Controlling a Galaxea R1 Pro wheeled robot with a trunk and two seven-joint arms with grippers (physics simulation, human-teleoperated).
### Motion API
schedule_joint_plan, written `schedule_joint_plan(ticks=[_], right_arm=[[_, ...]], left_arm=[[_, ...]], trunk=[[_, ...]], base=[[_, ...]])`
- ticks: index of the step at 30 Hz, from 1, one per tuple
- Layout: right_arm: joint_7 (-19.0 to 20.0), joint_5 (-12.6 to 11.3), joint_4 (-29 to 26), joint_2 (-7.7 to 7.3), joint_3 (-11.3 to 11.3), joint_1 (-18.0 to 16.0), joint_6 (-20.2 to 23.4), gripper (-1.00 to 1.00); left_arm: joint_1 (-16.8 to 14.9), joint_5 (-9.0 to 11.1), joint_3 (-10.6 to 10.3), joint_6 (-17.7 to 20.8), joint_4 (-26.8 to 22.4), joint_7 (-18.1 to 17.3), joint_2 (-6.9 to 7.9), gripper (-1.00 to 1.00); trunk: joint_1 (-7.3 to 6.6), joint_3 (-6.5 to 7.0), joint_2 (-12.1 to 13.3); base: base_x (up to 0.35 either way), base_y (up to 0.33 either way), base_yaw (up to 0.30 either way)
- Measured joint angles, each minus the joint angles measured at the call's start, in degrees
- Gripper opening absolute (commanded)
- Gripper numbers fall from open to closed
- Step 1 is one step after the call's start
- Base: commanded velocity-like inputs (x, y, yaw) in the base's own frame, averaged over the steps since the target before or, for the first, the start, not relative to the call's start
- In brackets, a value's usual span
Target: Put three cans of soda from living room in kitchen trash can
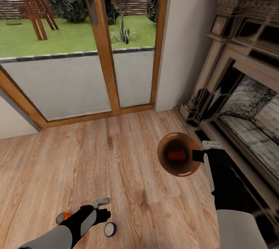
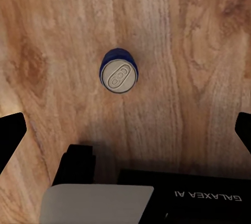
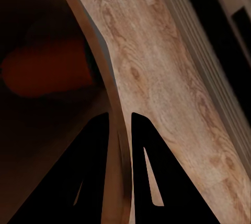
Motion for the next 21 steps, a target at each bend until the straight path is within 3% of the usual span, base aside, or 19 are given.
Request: schedule_joint_plan(ticks=[21], right_arm=[[0.0, -0.1, 0.1, -0.04, 0.0, 0.0, 0.0, -1.00]], left_arm=[[0.0, 0.2, 0.0, -0.9, 0.0, 0.0, 0.10, 1.00]], trunk=[[4.61, -3.77, -8.4]], base=[[0.000, 0.000, 0.000]])
